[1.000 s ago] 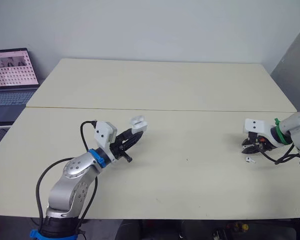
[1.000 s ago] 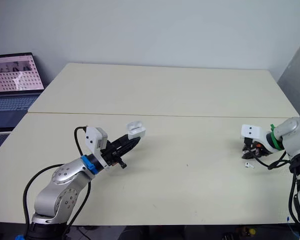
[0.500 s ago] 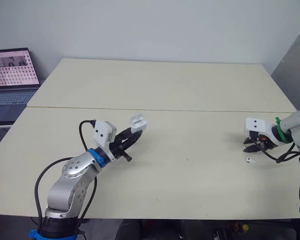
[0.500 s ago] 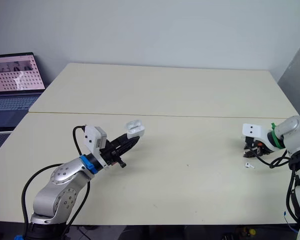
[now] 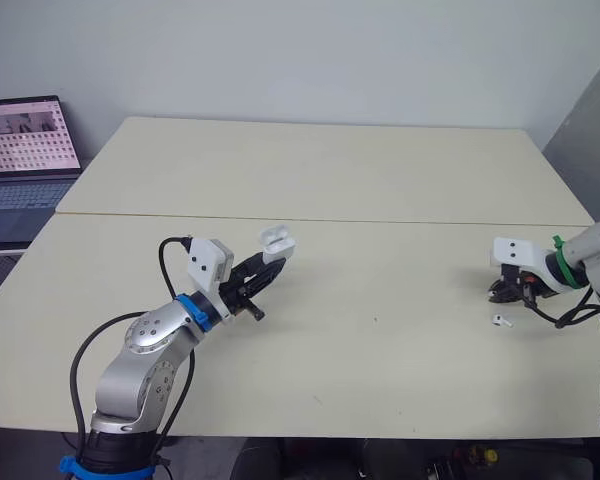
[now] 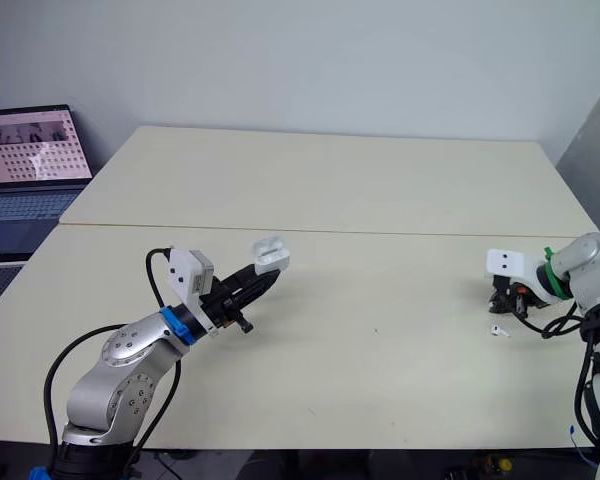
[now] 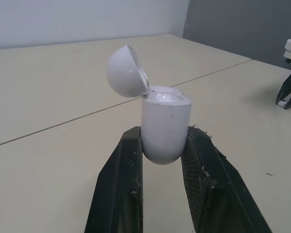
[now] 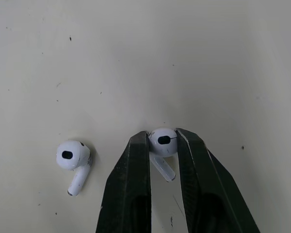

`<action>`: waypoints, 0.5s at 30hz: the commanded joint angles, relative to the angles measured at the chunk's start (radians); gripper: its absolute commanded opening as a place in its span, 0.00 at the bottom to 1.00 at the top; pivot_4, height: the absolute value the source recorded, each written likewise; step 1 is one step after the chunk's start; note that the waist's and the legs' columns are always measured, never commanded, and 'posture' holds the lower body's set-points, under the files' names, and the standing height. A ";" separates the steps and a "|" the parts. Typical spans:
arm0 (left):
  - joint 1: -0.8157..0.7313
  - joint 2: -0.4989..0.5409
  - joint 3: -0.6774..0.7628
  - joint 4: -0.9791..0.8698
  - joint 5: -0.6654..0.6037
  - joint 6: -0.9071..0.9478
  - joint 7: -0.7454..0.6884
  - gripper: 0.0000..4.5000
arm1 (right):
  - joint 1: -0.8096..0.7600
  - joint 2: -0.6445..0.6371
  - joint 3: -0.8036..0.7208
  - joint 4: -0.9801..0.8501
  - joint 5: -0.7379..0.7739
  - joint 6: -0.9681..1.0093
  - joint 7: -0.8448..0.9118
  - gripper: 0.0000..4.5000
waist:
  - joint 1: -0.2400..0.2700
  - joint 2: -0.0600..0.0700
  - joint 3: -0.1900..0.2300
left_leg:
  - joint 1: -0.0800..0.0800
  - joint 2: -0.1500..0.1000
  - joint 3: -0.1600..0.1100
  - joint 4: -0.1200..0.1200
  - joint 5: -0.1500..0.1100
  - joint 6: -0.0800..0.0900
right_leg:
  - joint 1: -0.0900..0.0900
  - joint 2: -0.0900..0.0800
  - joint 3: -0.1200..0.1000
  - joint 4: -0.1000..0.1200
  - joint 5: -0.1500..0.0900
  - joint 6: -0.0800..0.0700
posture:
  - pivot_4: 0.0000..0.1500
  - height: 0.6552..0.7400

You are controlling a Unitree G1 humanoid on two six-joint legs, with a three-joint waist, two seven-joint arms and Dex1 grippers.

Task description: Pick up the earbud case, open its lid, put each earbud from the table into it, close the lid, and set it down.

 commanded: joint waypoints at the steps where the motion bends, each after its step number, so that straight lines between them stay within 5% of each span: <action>1: -0.019 -0.004 -0.002 -0.006 -0.004 -0.024 -0.009 0.16 | 0.013 -0.007 -0.051 -0.070 0.052 0.067 0.021 0.09 | 0.000 0.000 0.000 | 0.000 0.000 0.000 0.000 0.000 0.000 | 0.000 0.000 0.000 0.000 0.000 0.000 | 1.00 1.00; 5: -0.041 -0.019 -0.012 0.022 0.004 -0.042 -0.013 0.16 | 0.038 0.065 -0.140 -0.310 0.209 0.294 0.049 0.09 | -0.006 0.000 0.000 | 0.000 0.000 -0.001 0.000 0.000 0.000 | 0.000 0.001 0.000 0.001 0.001 0.002 | 1.00 1.00; 10: -0.128 -0.118 -0.040 0.127 0.041 -0.120 0.024 0.16 | 0.021 0.509 -0.425 -0.864 0.539 0.862 -0.381 0.09 | -0.023 0.001 0.000 | 0.000 0.003 -0.004 0.000 0.000 0.000 | -0.003 0.005 0.000 0.006 0.003 0.004 | 1.00 1.00; 15: -0.206 -0.185 -0.051 0.183 0.054 -0.143 0.065 0.16 | 0.007 0.906 -0.578 -1.069 0.670 1.017 -0.787 0.09 | 0.008 0.001 0.000 | -0.004 0.003 -0.007 -0.001 0.000 0.000 | -0.008 0.005 -0.004 0.012 0.001 0.000 | 1.00 1.00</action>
